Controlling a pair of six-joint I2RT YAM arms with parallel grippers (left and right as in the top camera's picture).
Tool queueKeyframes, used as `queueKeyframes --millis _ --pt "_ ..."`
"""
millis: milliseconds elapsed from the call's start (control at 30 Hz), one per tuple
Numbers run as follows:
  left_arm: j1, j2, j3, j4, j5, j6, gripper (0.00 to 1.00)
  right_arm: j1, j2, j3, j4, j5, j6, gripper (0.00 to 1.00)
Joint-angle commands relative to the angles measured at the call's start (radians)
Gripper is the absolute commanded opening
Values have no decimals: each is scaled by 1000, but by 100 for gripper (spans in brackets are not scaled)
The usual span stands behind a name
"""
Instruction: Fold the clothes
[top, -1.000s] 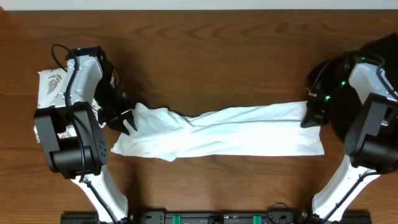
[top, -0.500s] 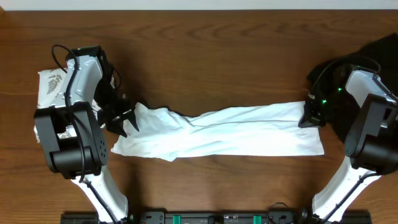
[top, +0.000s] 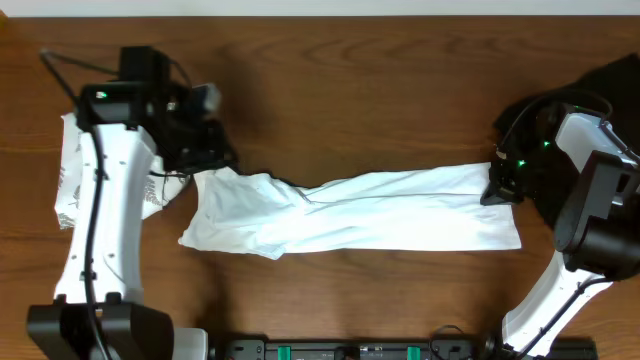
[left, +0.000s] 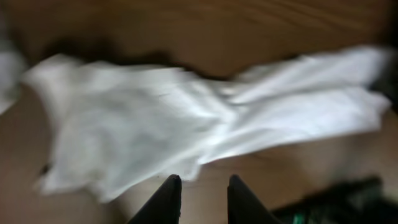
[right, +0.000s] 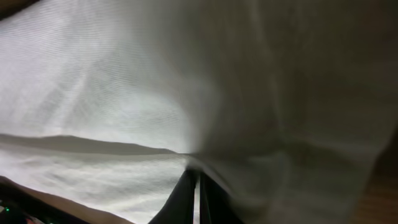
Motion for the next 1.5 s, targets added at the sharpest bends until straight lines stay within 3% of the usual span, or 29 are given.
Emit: queueKeyframes --millis 0,300,633,1067,1467 --pt "-48 17 -32 7 250 224 26 6 -5 -13 17 13 11 5" --pt "33 17 -364 203 433 263 25 6 -5 -13 10 13 10 5" --pt "155 79 -662 475 429 216 26 6 -5 -13 10 13 10 4" --pt "263 287 -684 556 341 115 30 6 -5 -13 3 13 10 4" --pt "269 302 -684 582 176 101 32 6 -5 -13 3 13 10 4"
